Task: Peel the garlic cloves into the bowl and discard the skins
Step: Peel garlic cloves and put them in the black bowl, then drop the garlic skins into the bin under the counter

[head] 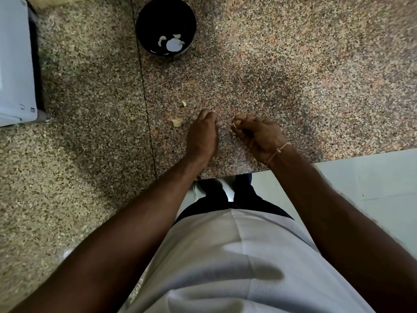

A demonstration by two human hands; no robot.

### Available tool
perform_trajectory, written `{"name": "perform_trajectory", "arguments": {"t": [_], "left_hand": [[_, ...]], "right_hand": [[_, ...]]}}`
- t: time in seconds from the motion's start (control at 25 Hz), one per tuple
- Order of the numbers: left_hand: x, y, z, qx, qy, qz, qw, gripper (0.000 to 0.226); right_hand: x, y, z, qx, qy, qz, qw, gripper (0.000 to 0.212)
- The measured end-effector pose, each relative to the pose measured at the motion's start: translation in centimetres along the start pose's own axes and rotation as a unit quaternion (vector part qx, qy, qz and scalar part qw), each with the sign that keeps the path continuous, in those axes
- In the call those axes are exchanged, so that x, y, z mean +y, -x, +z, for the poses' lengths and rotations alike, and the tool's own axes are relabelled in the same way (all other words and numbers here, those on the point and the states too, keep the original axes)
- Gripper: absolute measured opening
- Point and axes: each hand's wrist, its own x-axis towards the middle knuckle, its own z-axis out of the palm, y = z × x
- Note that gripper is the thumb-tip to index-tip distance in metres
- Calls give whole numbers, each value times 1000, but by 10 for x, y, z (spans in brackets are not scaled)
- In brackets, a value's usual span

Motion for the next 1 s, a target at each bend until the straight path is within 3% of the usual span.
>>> {"name": "perform_trajectory", "arguments": {"t": [0.12,0.2,0.32,0.44,0.64,0.84,0.92,1.0], "left_hand": [[-3,5,0,-16,3,-31,999,6],[-9,16,-5,-2,89,-92,992,6],[-18,31,-13,2,261,-198,945,20],[-14,51,-14,-5,353,-237,905,20],[5,96,-1,106,504,-319,796,14],[31,155,23,255,546,-386,698,19],[41,191,35,345,556,-422,628,11],[55,226,43,400,569,-438,570,19]], "right_hand": [[4,0,-2,-5,-2,9,1000,24],[8,1,-7,-5,-5,16,1000,18],[11,5,-11,-29,5,25,999,28],[10,5,-6,-54,30,45,997,20],[9,2,7,-147,134,109,974,19],[28,13,12,-259,290,169,906,15],[49,29,9,-293,340,195,872,17],[70,46,2,-325,372,219,841,18]]}}
